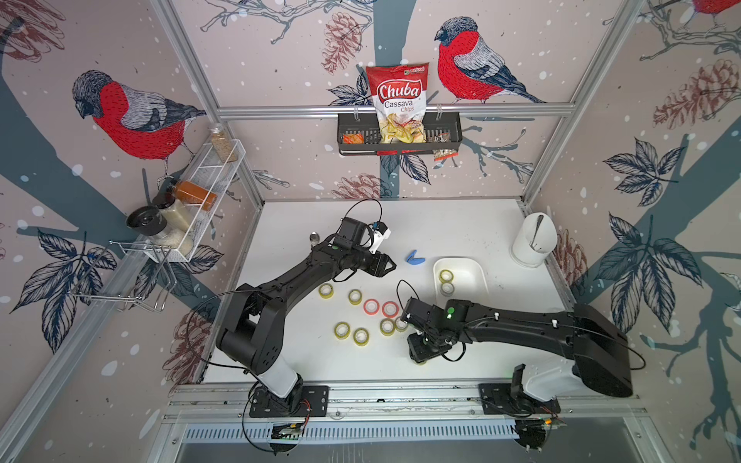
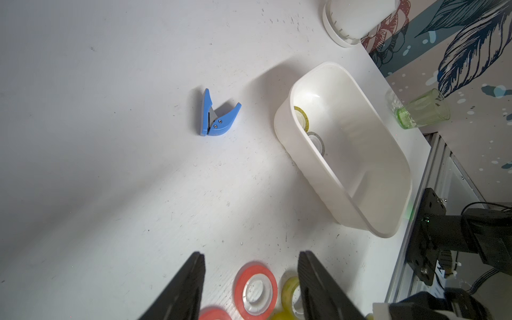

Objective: Put the transparent tape into the storage box
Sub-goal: Pick up the tape from the center of the board, then place the tape in the storage box.

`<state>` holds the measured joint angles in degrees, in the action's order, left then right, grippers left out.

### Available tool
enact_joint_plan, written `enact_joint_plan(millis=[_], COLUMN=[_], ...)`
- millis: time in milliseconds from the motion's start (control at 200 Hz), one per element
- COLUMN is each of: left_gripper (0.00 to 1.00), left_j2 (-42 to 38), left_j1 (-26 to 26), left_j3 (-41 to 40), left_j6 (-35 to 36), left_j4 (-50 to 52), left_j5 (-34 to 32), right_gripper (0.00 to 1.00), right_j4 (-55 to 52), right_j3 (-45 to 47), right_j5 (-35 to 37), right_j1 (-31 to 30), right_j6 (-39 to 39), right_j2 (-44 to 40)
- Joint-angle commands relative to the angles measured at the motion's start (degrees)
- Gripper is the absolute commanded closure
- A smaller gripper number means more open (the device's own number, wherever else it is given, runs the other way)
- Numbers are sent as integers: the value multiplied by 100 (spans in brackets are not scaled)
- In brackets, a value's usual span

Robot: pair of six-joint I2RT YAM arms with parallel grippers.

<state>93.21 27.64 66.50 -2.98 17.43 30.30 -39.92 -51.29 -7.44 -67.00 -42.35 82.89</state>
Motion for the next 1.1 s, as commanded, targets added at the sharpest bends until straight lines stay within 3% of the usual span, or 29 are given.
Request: enact_joint_plan(millis=[0,310,535,820,1096], left_gripper=[41,43,43,43,43], left_j2=[28,-9,12,100,109], left_j1=[-13,-2,157,446,482], left_j3=[52,3,-1,42,56], left_j6=[52,17,70,132,87], left_j4=[3,-140,-155,-78,-56], left_j5=[253,382,479,424,359], right_gripper=[52,52,52,51,51], right_j4=[-165,-156,-234,-261,88], right_j3=[-62,-41,-71,-27,-14], right_j5=[0,-271,-363,-171,125], right_j1=[237,1605,2572,3828,4780], right_j6=[-4,232,485,732,891], right_j2=[-269,-1261,-1538,-1551,-989])
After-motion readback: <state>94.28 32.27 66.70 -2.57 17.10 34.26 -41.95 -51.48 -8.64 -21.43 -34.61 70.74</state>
